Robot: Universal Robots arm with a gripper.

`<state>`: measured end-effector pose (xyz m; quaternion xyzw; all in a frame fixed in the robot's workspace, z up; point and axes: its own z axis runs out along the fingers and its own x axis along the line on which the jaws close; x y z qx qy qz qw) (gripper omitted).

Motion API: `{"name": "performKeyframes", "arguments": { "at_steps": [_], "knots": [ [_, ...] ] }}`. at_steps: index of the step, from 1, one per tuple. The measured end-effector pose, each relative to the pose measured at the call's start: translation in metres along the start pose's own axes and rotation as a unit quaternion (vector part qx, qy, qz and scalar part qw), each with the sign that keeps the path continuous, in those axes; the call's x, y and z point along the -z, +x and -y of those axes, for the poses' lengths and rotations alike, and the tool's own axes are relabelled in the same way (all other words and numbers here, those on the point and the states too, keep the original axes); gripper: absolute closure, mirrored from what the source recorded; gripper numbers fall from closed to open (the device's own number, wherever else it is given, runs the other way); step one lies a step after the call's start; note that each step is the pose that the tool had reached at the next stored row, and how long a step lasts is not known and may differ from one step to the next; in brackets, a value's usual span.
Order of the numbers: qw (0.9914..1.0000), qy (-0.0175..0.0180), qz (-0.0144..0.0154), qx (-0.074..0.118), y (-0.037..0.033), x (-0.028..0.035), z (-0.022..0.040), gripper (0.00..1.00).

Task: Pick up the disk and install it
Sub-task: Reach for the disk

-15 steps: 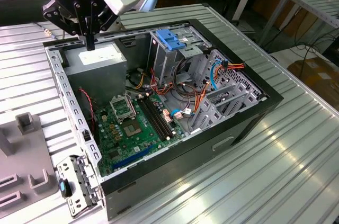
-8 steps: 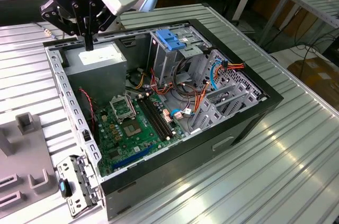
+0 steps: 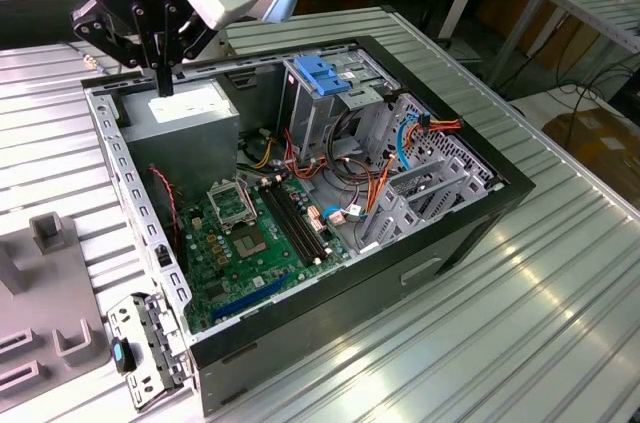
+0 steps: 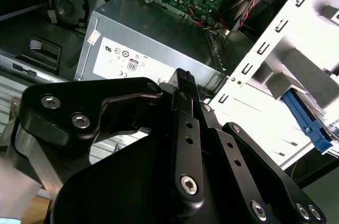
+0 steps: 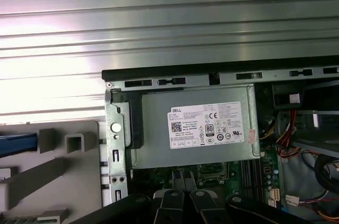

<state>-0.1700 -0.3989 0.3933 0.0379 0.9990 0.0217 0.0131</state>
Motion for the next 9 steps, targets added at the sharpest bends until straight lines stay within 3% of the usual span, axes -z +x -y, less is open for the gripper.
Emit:
{"name": "performKeyframes", "arguments": {
  "at_steps": [9],
  "knots": [
    [1.0,0.0,0.0,0.0,0.0036,0.0001,0.0003,0.89]
  ]
}}
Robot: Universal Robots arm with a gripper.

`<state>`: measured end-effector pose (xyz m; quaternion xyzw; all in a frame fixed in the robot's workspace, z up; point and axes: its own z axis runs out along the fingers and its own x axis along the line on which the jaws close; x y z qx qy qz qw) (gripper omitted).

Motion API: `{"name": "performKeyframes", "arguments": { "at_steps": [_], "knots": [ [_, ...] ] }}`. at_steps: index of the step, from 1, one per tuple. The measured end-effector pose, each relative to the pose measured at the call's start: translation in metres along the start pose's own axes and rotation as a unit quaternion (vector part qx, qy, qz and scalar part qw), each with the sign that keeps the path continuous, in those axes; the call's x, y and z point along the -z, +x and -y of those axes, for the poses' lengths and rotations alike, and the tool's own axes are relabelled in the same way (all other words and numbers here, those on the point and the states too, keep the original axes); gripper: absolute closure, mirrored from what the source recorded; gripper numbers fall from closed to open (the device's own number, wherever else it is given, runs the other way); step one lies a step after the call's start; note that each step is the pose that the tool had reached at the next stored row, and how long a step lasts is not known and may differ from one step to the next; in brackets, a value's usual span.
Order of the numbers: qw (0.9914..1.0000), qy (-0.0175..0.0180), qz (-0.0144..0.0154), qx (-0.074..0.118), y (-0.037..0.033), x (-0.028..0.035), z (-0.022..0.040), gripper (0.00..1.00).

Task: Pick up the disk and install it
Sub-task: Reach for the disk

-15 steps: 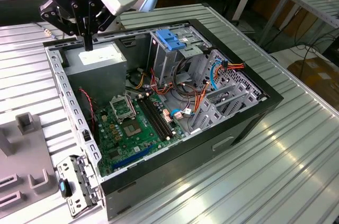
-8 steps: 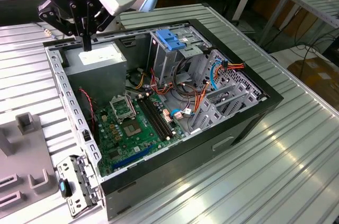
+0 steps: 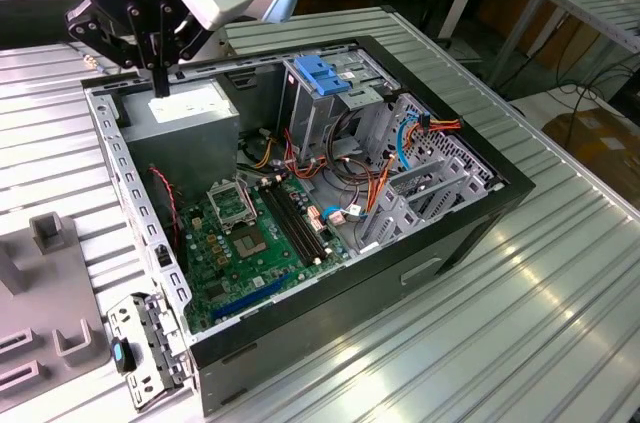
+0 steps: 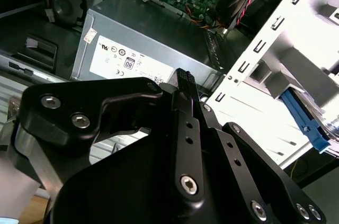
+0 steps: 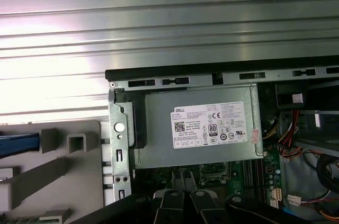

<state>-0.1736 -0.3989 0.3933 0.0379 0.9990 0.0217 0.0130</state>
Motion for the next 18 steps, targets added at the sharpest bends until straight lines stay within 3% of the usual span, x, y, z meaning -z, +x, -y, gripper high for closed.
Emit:
{"name": "performKeyframes", "arguments": {
  "at_steps": [18],
  "knots": [
    [1.0,-0.0001,0.0,0.0,0.0095,0.0002,0.0007,0.89]
  ]
}}
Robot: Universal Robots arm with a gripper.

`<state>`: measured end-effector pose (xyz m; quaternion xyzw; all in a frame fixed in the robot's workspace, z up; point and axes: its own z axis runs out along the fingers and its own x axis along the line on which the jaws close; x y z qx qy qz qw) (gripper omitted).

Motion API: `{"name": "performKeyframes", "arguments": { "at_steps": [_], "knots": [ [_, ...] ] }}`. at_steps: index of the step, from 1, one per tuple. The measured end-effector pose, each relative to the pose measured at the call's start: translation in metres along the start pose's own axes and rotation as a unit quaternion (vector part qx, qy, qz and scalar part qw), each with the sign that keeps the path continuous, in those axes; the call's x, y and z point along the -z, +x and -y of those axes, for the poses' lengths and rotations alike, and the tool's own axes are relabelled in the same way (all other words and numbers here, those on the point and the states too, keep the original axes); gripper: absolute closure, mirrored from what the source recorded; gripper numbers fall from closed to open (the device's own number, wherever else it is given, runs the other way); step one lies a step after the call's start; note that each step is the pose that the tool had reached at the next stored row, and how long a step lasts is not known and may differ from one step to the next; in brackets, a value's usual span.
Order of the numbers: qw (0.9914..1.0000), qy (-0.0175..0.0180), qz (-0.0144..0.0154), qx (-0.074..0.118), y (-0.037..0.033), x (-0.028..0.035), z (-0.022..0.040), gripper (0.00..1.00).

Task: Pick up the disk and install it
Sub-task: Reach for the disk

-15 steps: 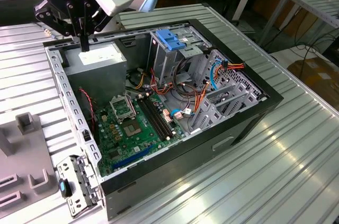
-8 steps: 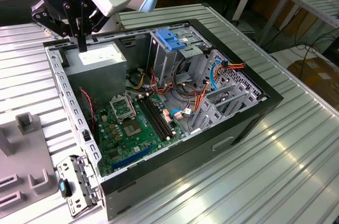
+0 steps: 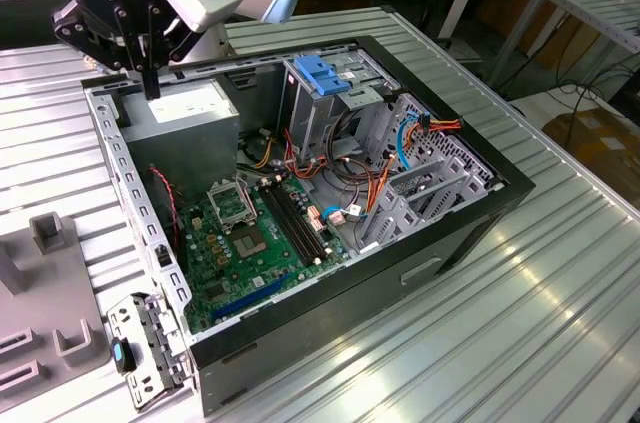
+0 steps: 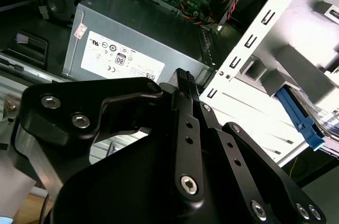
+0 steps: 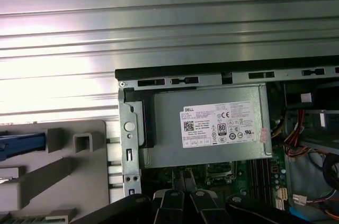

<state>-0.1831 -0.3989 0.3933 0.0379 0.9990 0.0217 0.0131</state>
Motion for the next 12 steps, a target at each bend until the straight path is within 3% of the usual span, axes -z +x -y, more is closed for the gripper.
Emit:
{"name": "performKeyframes", "arguments": {
  "at_steps": [12],
  "knots": [
    [1.0,0.0,0.0,0.0,0.0051,0.0002,0.0004,0.89]
  ]
}}
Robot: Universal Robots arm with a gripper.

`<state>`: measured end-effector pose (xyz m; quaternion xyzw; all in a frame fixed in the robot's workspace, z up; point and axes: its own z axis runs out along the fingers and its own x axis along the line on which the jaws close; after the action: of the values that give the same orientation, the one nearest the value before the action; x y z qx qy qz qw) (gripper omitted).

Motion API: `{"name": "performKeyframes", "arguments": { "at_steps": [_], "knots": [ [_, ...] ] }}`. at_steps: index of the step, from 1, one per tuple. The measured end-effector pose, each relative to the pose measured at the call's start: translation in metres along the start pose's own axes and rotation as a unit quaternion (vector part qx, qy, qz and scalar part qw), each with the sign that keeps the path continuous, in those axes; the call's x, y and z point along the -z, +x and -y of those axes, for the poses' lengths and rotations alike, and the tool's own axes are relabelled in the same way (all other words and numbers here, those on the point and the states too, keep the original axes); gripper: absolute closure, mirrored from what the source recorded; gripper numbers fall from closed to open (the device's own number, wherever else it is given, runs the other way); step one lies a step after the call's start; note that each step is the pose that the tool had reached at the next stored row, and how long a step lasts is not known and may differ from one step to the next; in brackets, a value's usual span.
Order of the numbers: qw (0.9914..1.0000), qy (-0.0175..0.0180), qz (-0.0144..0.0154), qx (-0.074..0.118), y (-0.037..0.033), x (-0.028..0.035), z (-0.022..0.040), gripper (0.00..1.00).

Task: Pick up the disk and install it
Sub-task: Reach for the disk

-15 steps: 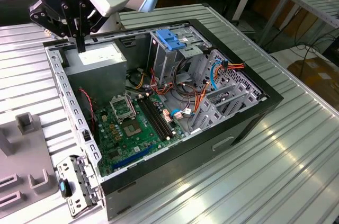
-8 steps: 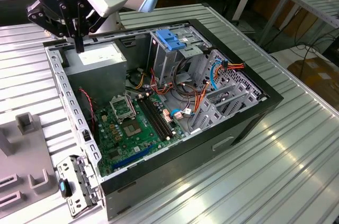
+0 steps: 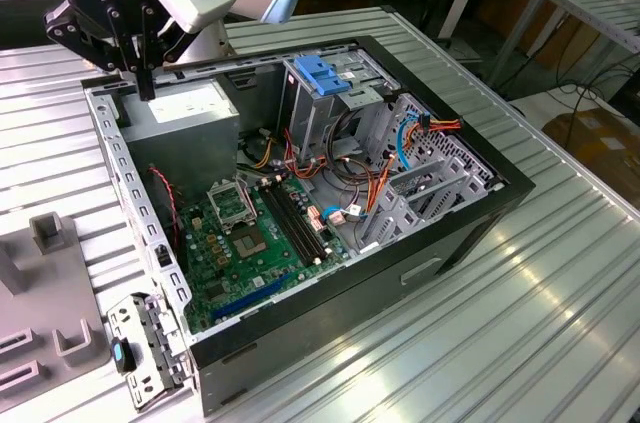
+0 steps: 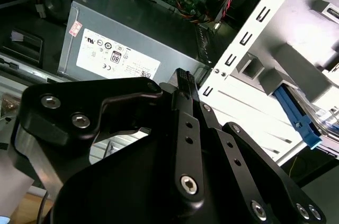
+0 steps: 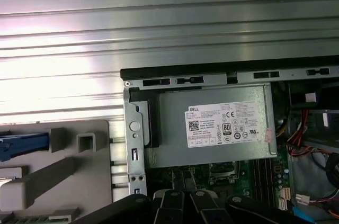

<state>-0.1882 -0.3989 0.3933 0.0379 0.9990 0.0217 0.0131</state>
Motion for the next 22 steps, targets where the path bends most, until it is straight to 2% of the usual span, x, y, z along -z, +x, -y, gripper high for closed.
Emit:
{"name": "performKeyframes", "arguments": {
  "at_steps": [22],
  "knots": [
    [1.0,0.0,0.0,0.0,0.0096,0.0003,0.0007,0.89]
  ]
}}
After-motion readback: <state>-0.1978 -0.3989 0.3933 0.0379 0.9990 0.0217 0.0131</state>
